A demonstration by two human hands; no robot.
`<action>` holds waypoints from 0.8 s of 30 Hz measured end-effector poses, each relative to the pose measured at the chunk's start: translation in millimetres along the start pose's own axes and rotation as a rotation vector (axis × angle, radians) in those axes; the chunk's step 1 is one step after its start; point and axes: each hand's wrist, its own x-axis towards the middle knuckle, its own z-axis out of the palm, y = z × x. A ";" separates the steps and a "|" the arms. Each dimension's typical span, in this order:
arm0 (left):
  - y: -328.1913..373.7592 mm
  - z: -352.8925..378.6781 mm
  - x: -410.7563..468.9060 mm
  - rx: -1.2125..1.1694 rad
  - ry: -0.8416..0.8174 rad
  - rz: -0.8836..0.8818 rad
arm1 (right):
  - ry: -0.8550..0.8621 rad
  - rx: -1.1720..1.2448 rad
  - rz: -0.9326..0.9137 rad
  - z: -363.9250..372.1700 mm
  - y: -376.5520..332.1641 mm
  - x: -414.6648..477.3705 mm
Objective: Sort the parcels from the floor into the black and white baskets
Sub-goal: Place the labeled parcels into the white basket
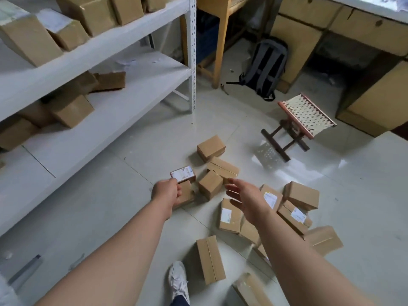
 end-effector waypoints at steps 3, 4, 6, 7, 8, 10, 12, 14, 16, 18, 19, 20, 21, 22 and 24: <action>-7.5 5.9 57.3 -0.003 0.044 0.000 | -0.027 -0.040 0.018 27.5 7.7 53.7; -12.8 8.7 77.0 -0.016 0.052 -0.002 | -0.035 -0.060 0.017 35.7 11.4 72.8; -26.4 15.5 118.0 -0.045 0.069 -0.003 | -0.045 -0.090 0.012 50.0 21.8 117.3; -35.3 19.2 139.7 -0.055 0.078 -0.004 | -0.046 -0.102 0.010 56.2 28.7 140.9; -44.4 23.3 162.2 -0.070 0.086 -0.003 | -0.048 -0.118 0.001 61.7 37.4 167.1; -64.3 31.6 207.8 -0.108 0.092 -0.015 | -0.047 -0.138 -0.023 70.4 59.7 221.7; -85.4 40.0 254.5 -0.145 0.083 -0.031 | -0.042 -0.090 -0.016 81.7 80.2 271.7; -105.5 49.4 300.2 -0.161 0.085 -0.022 | -0.035 -0.067 0.001 94.9 96.3 310.6; -122.7 59.0 343.6 -0.155 0.099 0.008 | -0.047 -0.099 0.009 107.6 115.4 354.2; -137.7 67.2 382.5 -0.140 0.089 0.042 | -0.054 -0.151 0.001 121.9 130.3 394.0; -144.6 70.4 400.0 -0.134 0.080 0.056 | -0.047 -0.176 -0.010 129.5 136.7 410.9; -151.6 73.4 417.7 -0.130 0.076 0.069 | -0.051 -0.188 -0.023 135.9 141.5 423.6; -158.5 76.0 435.1 -0.127 0.075 0.081 | -0.053 -0.182 -0.043 142.0 146.3 436.0; -166.1 79.1 452.9 -0.124 0.076 0.091 | -0.048 -0.171 -0.064 146.6 150.5 450.2; -180.8 82.7 484.1 -0.093 0.071 0.106 | -0.016 -0.197 -0.078 154.3 157.0 469.4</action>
